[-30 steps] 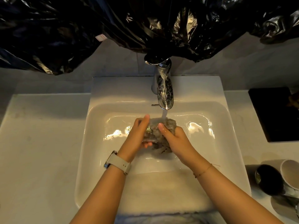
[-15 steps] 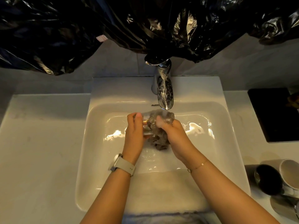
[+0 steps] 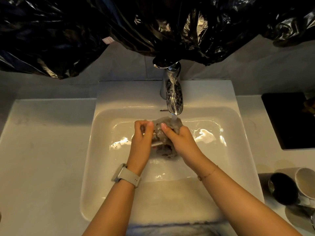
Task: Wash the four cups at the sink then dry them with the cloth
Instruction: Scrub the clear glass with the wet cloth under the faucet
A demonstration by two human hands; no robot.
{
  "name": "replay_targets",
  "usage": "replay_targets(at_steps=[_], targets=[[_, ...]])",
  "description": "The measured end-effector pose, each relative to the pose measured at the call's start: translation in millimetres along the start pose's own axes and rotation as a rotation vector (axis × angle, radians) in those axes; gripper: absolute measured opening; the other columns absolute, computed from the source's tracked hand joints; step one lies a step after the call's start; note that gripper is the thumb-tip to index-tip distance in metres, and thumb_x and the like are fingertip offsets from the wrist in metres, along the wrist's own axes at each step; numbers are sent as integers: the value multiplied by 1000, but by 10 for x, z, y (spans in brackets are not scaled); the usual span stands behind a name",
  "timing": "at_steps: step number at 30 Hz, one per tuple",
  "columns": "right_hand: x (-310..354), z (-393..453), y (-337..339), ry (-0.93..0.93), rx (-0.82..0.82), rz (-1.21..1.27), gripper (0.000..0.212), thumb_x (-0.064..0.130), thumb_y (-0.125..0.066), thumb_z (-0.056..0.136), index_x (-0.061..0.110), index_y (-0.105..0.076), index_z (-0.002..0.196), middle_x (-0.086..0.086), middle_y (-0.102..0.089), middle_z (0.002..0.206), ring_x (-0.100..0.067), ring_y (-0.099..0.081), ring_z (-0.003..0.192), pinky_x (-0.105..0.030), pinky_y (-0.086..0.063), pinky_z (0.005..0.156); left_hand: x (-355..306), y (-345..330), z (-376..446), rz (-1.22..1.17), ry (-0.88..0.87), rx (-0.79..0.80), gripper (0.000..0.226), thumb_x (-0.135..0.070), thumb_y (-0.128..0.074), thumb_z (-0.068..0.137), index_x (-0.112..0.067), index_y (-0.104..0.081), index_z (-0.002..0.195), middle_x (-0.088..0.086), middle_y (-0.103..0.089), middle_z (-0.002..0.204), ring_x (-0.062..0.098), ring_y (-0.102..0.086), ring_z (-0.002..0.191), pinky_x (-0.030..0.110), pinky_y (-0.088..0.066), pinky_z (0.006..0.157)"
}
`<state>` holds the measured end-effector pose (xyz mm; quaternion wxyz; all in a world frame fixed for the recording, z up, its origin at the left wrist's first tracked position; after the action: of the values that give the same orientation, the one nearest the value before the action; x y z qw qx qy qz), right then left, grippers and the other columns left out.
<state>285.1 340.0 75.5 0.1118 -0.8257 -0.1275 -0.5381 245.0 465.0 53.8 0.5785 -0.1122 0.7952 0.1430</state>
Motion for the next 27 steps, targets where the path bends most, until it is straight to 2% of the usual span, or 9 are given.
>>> replay_targets(at_steps=[4, 6, 10, 14, 17, 20, 23, 25, 27], targets=[[47, 52, 176, -14, -271, -64, 32, 37, -58, 95, 15, -58, 71, 5, -54, 51, -6, -51, 45, -20, -42, 50, -92, -101, -92, 60, -104, -49, 18, -47, -50, 96, -30, -51, 102, -6, -62, 92, 16, -62, 87, 27, -53, 78], [112, 51, 102, 55, -147, -156, 28, 31, -52, 99, 12, -58, 80, 4, -53, 57, -5, -49, 47, -19, -41, 54, -30, -24, -91, -36, -28, -116, 14, -39, -49, 100, -25, -52, 99, -8, -59, 85, 22, -58, 83, 27, -52, 78], [31, -71, -44, 84, 206, -123, 19, 12, -50, 99, 5, -66, 106, 1, -69, 87, 5, -65, 76, -9, -47, 73, 112, 2, -38, -142, 109, -86, 32, -54, -47, 92, -24, -53, 100, -1, -63, 97, 30, -63, 101, 54, -52, 93], [7, 34, 138, 85, -81, -84, 17, 23, -61, 94, 14, -71, 83, 0, -70, 71, -8, -68, 67, -19, -52, 68, 71, -113, -76, -167, 112, -68, 23, -43, -46, 101, -21, -50, 104, -1, -60, 93, 16, -64, 90, 35, -57, 79], [-11, 63, 279, 57, -334, -49, 33, 39, -62, 92, 18, -60, 66, 0, -57, 56, -11, -53, 52, -22, -45, 54, -45, -169, -108, -32, 52, -83, 19, -37, -46, 102, -19, -50, 102, -5, -53, 82, -3, -52, 68, 14, -46, 68], [71, 24, 277, 126, -273, -88, 22, 35, -54, 96, 23, -61, 79, 7, -63, 67, -4, -59, 61, -18, -48, 61, -14, -136, -50, -33, 115, -116, 19, -39, -44, 102, -21, -50, 101, -5, -56, 85, -5, -55, 71, 21, -50, 73], [80, -46, 237, 190, -85, -24, 14, 15, -53, 98, 23, -64, 95, 11, -70, 87, 2, -68, 84, -13, -50, 75, 230, -231, -32, -283, 380, -9, 30, -45, -43, 102, -20, -57, 112, 6, -69, 106, 17, -69, 89, 32, -58, 65], [113, -49, 306, 212, -87, -42, 17, 11, -52, 97, 22, -65, 93, 11, -70, 85, 4, -67, 82, -14, -50, 74, 305, -337, -127, -447, 549, 113, 37, -45, -49, 99, -17, -62, 119, 8, -74, 107, 20, -72, 89, 29, -59, 64], [167, -22, 396, 222, -134, -38, 18, 14, -51, 99, 19, -66, 91, 8, -69, 83, 1, -66, 79, -17, -49, 71, 265, -373, -169, -399, 547, 255, 43, -44, -55, 97, -14, -62, 127, 12, -72, 116, 23, -71, 100, 33, -60, 75]])
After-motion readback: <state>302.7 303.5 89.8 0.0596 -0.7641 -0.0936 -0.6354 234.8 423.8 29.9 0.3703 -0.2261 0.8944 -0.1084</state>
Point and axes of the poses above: each hand's wrist, its own z-axis towards the middle knuckle, its own y-axis out of the back of the hand, x = y × z, the point moved 10 cm from there along z, towards the middle knuckle
